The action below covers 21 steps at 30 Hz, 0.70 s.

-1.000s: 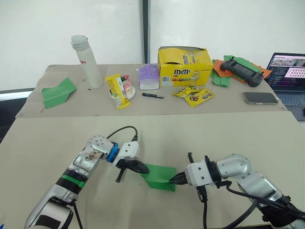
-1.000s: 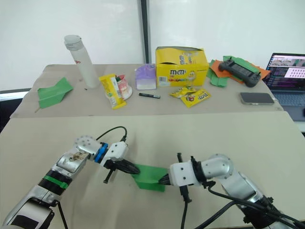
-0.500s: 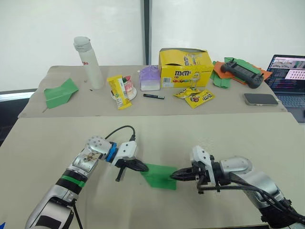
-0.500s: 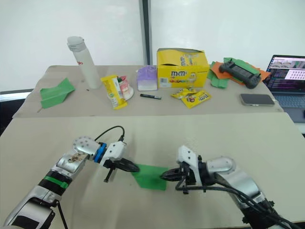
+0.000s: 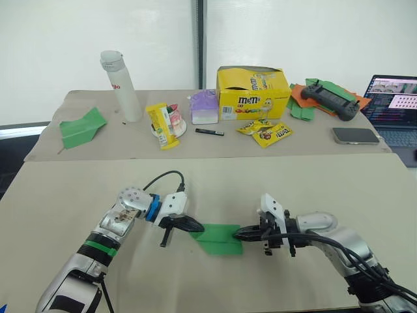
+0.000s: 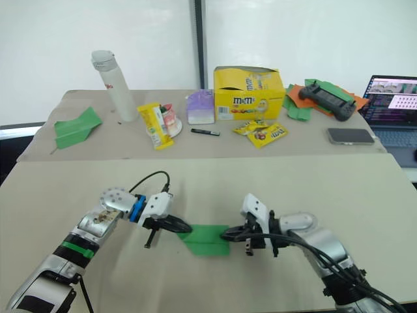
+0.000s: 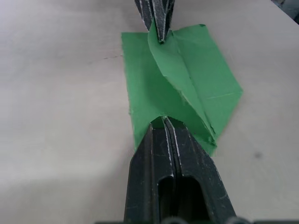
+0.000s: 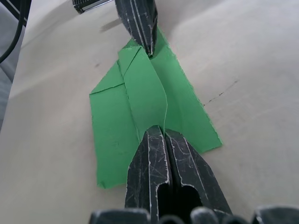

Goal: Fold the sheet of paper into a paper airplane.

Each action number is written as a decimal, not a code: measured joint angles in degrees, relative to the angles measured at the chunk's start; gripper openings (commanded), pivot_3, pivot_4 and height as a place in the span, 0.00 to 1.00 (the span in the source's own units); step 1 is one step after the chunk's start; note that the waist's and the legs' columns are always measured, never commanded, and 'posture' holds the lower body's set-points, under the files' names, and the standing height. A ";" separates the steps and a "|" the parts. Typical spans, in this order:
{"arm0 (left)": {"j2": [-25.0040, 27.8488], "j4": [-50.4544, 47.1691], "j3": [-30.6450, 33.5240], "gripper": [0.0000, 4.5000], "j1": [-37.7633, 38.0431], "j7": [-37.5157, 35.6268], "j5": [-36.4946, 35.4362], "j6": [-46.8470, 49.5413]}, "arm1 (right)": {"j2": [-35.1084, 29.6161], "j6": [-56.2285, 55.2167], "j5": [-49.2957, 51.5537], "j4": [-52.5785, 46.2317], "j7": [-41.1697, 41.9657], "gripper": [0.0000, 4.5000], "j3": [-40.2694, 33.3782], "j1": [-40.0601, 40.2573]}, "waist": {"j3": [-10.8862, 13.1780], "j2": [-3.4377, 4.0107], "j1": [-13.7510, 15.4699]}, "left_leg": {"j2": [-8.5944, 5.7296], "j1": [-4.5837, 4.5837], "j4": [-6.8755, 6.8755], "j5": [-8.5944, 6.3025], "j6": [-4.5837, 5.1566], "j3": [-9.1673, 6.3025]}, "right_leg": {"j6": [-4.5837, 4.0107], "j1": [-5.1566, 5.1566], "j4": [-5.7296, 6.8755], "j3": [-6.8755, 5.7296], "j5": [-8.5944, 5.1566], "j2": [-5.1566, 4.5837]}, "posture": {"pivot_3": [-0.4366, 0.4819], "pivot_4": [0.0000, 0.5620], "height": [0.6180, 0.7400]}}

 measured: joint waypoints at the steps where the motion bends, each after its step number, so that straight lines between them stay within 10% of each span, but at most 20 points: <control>1: 0.26 -1.19 0.38 0.01 0.00 0.73 -0.09 1.87 | 0.00 -0.21 -0.32 0.14 0.07 0.00 0.35 -0.39 | 0.00 -0.01 -0.07 | 0.02 -0.01 0.00 0.00 0.00 -0.01 | 0.00 0.00 0.00 0.00 0.00 0.02 | 0.48 0.27 1.00; 11: -0.16 -15.79 4.39 0.01 -0.47 2.06 -9.95 17.17 | 0.00 -1.10 -1.17 1.07 0.21 0.00 1.46 -1.42 | 0.00 0.00 -0.19 | 0.01 -0.04 -0.06 0.00 0.00 0.00 | 0.01 -0.05 -0.04 0.00 -0.01 0.01 | 0.48 0.27 1.00; 21: -0.83 -10.06 -1.19 0.01 2.04 1.98 -3.79 8.47 | -0.43 -1.88 -1.25 1.22 0.24 0.00 1.44 -1.17 | 0.00 -0.01 -0.06 | 0.02 -0.03 -0.07 0.00 0.00 -0.01 | 0.00 0.01 -0.16 0.00 0.00 0.00 | 0.48 0.27 1.00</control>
